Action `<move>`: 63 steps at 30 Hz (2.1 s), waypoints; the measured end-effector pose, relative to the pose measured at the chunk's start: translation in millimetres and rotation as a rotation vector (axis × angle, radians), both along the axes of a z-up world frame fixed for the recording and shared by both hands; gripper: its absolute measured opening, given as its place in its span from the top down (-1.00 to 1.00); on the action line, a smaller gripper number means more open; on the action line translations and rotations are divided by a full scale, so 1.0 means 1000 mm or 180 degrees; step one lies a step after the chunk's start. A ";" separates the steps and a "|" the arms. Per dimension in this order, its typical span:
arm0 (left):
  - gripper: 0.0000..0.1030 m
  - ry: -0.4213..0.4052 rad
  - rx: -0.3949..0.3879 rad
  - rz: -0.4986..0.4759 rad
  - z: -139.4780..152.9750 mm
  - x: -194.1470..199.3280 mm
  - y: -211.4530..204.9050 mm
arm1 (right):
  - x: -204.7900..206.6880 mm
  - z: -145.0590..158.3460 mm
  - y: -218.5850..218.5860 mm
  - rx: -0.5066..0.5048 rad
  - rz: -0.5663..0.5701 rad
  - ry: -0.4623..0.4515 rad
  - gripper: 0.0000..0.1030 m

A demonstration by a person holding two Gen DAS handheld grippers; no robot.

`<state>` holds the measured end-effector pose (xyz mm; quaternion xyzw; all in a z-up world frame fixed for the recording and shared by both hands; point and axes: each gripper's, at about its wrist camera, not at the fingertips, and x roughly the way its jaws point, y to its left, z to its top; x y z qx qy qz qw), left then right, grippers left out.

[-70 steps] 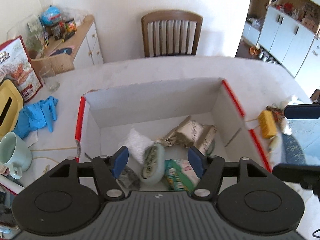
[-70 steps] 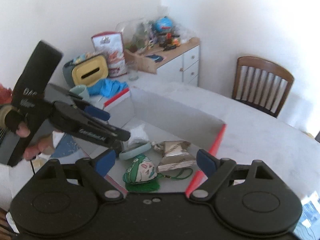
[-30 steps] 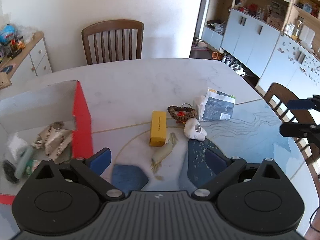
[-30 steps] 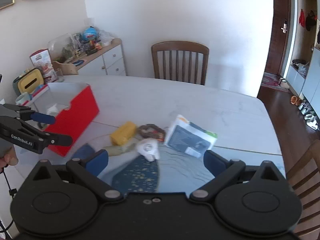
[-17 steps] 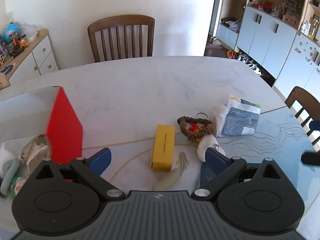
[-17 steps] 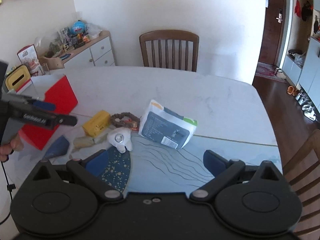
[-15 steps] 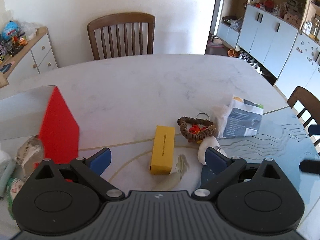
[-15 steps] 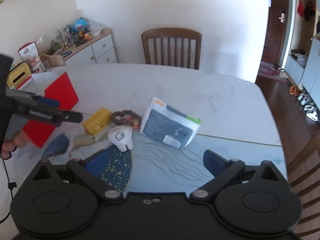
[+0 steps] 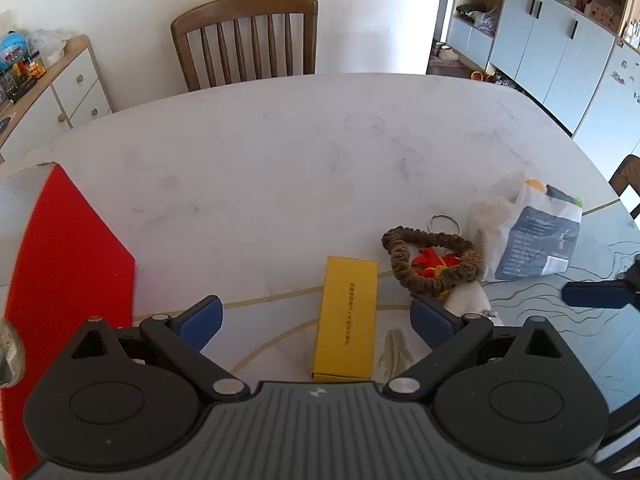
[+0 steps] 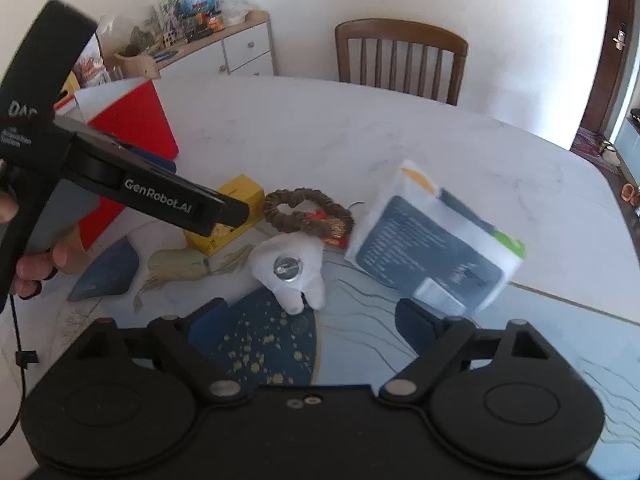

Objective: Organize objects
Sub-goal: 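Grasp the yellow box with left gripper while right gripper grasps the white tooth plush, then carry the yellow box with left gripper while right gripper carries the plush into the box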

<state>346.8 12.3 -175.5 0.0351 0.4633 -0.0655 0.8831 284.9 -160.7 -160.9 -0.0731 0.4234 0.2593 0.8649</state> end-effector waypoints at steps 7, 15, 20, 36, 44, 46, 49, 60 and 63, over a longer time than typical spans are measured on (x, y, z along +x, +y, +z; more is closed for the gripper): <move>-0.96 -0.0007 0.0007 0.0014 -0.009 0.004 0.000 | 0.011 -0.010 0.013 -0.0026 0.0059 -0.0014 -0.47; -0.80 -0.0095 -0.0049 -0.0056 -0.008 0.001 0.000 | 0.017 -0.014 0.019 -0.0025 0.0079 -0.0001 -0.12; -0.28 -0.0087 -0.0035 -0.0167 -0.009 0.000 -0.006 | 0.016 -0.015 0.022 -0.0045 0.0093 -0.0029 0.07; 0.43 -0.0059 0.0033 -0.0427 -0.001 -0.012 -0.017 | 0.000 -0.005 0.017 -0.0051 0.0036 -0.0035 0.14; 0.43 -0.0094 -0.0060 -0.0415 0.011 -0.026 -0.009 | -0.021 0.009 0.007 -0.0002 0.0101 0.0008 0.14; 0.43 -0.0105 -0.0075 -0.0393 0.014 -0.030 -0.006 | -0.027 0.013 0.003 0.0000 0.0091 -0.0003 0.14; 0.43 -0.0111 -0.0127 -0.0330 0.021 -0.035 0.001 | -0.034 0.021 -0.002 0.0028 0.0062 -0.0022 0.14; 0.43 -0.0208 -0.0296 -0.0391 0.072 -0.069 0.025 | -0.066 0.066 -0.005 0.0093 0.0048 -0.0170 0.14; 0.43 -0.0238 -0.0276 -0.0409 0.085 -0.080 0.034 | -0.072 0.079 0.004 0.0086 0.0052 -0.0221 0.14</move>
